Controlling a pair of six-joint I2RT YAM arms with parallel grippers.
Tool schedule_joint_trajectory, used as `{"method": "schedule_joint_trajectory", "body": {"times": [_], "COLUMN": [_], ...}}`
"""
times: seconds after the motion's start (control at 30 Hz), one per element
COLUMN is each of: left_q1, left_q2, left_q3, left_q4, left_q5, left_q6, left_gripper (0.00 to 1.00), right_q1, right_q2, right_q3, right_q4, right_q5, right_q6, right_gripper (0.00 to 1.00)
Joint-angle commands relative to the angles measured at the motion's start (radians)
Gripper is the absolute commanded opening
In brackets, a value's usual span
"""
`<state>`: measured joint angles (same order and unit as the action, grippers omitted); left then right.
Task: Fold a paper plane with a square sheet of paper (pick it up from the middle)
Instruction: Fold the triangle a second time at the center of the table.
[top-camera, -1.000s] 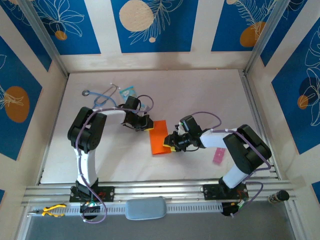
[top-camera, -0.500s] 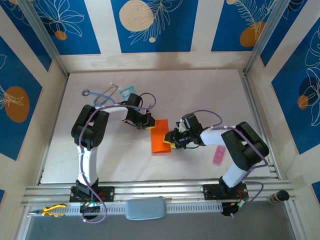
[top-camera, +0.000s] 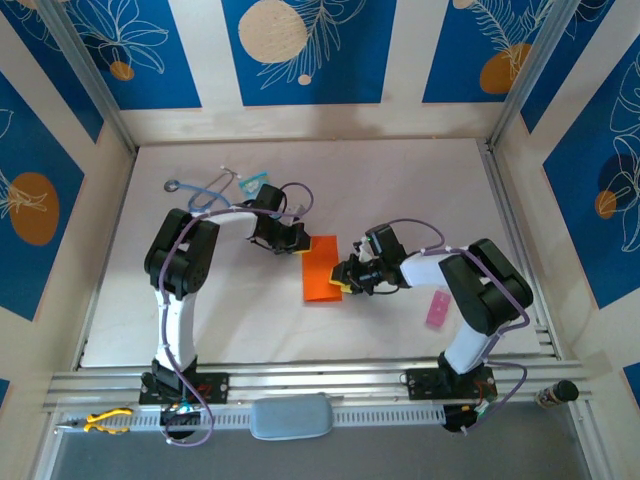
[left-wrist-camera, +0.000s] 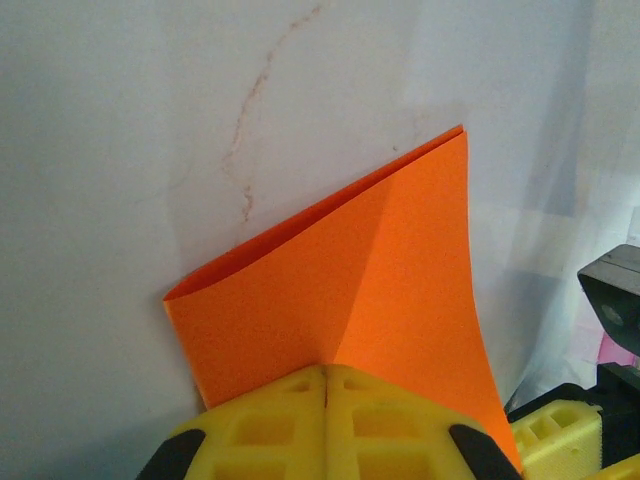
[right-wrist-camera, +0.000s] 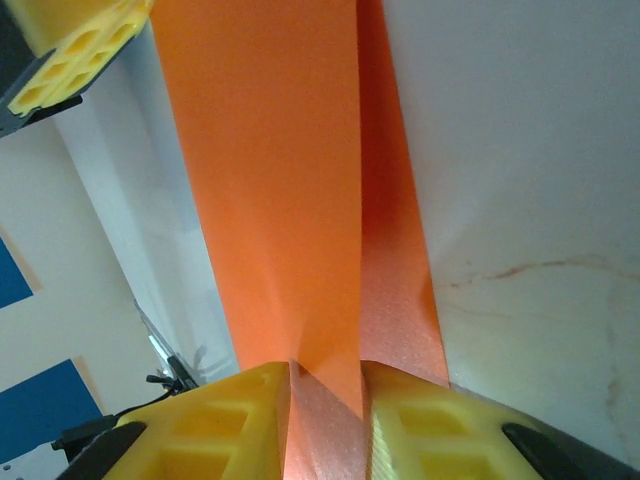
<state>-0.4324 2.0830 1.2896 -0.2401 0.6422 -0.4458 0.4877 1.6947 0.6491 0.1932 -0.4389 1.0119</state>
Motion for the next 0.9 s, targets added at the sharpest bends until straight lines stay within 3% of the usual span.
{"method": "schedule_joint_trajectory", "body": {"times": [0.0, 0.23, 0.57, 0.87], "left_q1": [-0.002, -0.002, -0.002, -0.022], "left_q2": [0.022, 0.012, -0.157, -0.367], "left_q3": [0.028, 0.044, -0.001, -0.192], "left_q4": [-0.010, -0.027, -0.020, 0.102], "left_q5": [-0.016, -0.006, -0.035, -0.044], "left_q6": [0.019, 0.031, 0.036, 0.046], "left_gripper": [0.05, 0.13, 0.38, 0.38], "right_q1": [-0.010, -0.021, -0.024, -0.023], "right_q2": [0.016, 0.036, 0.041, 0.023], "right_q3": [0.021, 0.036, 0.037, 0.034], "right_q4": [-0.014, 0.001, 0.002, 0.000], "right_q5": [-0.033, -0.062, -0.059, -0.064], "right_q6": [-0.024, -0.035, -0.030, -0.019], "right_gripper": [0.24, 0.20, 0.10, 0.07]}}
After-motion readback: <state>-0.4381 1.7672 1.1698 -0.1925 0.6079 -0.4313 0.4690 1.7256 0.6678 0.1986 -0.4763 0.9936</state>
